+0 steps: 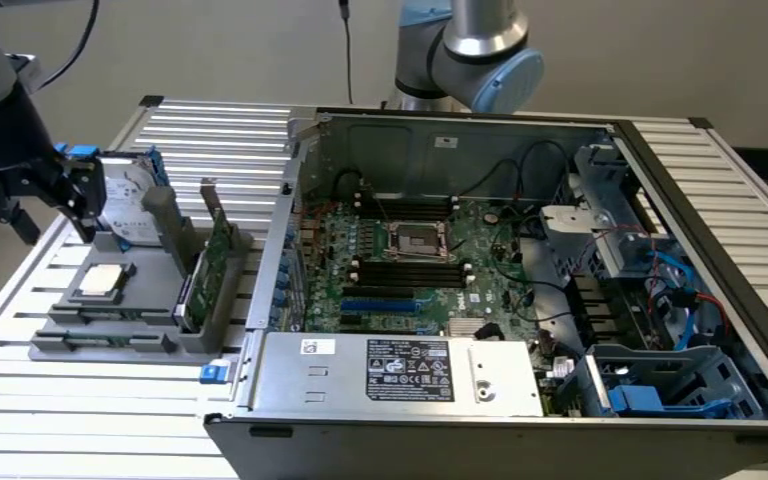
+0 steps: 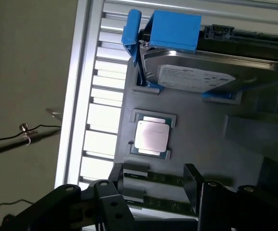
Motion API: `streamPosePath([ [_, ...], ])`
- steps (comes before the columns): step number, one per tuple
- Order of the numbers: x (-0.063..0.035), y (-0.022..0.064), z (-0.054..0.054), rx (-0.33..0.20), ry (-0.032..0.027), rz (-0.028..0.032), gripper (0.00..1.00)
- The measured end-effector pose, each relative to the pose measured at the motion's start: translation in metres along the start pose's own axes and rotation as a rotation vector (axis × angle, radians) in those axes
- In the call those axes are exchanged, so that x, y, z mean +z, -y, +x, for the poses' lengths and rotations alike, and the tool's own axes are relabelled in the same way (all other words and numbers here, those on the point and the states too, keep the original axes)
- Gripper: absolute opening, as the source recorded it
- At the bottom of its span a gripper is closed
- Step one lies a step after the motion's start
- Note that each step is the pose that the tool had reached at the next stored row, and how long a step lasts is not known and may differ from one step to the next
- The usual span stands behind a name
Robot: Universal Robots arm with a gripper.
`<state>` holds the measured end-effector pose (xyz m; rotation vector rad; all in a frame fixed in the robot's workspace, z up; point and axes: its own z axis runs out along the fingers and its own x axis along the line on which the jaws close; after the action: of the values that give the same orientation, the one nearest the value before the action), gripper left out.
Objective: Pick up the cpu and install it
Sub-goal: 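Pick up the cpu and move it towards the insertion slot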
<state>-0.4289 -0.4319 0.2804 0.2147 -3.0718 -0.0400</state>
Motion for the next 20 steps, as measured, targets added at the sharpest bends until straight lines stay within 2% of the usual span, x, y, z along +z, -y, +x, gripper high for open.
streamPosePath([
  [3,0.0053,0.0001,0.000,0.000,0.0001,0.0033,0.62],
  [6,0.0108,0.0003,0.000,0.000,0.0001,0.0040,0.62],
  [20,0.0362,0.0013,-0.004,0.039,0.0013,0.0017,0.62],
])
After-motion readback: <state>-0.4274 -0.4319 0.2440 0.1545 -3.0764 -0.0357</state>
